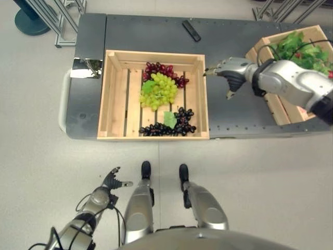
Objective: Pick up the fruits from the basket on one side to the basket on the other side
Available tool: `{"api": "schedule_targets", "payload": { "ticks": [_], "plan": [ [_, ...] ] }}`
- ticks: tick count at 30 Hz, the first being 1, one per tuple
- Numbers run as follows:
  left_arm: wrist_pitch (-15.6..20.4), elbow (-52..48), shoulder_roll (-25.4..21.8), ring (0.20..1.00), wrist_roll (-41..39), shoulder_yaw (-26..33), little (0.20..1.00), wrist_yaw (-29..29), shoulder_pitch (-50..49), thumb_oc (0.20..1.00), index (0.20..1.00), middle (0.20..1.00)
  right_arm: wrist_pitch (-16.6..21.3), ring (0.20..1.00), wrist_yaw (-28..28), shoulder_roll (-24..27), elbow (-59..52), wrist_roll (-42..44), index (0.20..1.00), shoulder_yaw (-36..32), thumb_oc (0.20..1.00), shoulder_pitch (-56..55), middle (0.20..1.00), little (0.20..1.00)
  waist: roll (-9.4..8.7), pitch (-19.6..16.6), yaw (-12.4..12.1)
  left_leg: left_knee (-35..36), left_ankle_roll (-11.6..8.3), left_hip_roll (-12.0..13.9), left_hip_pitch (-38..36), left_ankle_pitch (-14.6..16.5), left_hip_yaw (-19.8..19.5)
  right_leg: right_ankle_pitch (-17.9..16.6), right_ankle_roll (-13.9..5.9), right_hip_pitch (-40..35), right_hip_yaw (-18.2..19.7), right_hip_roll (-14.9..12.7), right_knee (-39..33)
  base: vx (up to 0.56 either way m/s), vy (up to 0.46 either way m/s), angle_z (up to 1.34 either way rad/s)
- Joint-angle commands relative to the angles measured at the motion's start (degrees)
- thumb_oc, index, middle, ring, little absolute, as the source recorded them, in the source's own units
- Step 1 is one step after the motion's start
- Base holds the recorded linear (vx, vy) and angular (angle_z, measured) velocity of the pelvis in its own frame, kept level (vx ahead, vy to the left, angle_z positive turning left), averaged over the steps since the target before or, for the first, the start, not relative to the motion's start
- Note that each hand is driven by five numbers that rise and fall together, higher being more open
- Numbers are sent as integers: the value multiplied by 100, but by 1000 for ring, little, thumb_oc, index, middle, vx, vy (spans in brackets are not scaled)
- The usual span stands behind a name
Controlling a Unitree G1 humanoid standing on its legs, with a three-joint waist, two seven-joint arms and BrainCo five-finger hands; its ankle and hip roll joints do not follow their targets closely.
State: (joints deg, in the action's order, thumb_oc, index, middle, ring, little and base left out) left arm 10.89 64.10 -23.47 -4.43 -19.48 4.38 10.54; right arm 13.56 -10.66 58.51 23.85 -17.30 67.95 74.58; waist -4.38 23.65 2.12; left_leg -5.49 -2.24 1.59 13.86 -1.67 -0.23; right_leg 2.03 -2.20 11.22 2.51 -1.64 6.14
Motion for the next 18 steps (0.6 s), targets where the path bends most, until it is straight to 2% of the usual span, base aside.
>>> {"api": "schedule_targets", "payload": {
  "ticks": [1, 16, 18],
  "plan": [
    [74, -88, -90, 1000, -149, 59, 1000, 125, -82, 1000, 1000, 1000, -120, 1000, 147, -39, 90, 119, 1000, -98, 1000, 215, 1000, 1000, -193, -136, -111, -839, -215, 164, 288, 456, -152, 65, -500, 290, 185, -363, 582, 0, 0, 0],
    [87, -35, -227, 1000, -228, 185, 1000, 271, 30, 1000, 1000, 1000, -90, 1000, 36, -814, -263, 429, 1000, 141, 1000, 998, 1000, 1000, -381, 69, -175, -1029, -183, 217, 583, 487, -70, -7, -468, 530, 319, -274, 543, -2, -2, -1],
    [89, 16, -234, 1000, -242, 192, 1000, 308, 57, 1000, 1000, 1000, -114, 1000, 66, -1073, -140, 536, 1000, 93, 1000, 1083, 1000, 1000, -400, 109, -206, -1041, -184, 236, 629, 469, -69, -21, -452, 573, 327, -266, 533, -18, -11, -6]
  ]
}}
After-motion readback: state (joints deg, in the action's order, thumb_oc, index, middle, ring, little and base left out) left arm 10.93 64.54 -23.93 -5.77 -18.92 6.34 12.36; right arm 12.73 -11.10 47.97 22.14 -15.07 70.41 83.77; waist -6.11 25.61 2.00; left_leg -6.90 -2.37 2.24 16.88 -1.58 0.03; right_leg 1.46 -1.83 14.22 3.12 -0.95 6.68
